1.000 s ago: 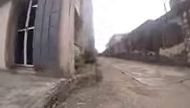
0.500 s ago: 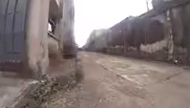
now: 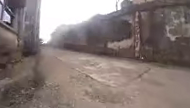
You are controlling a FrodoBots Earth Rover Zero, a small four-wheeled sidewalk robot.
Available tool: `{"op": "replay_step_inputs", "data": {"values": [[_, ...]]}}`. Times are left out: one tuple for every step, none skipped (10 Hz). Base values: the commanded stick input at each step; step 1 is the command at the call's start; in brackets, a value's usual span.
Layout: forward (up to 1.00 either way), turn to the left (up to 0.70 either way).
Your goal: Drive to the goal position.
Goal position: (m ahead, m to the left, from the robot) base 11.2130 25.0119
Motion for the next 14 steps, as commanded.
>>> {"op": "replay_step_inputs", "data": {"values": [[0.7,0.0],[0.71,0.02],[0.82,0.21],[0.85,0.27],[0.85,0.27],[0.85,0.27],[0.85,0.27],[0.85,0.27],[0.0,0.45],[0.0,0.45],[0.0,0.45],[0.0,0.45],[0.0,0.45],[0.0,0.45]]}}
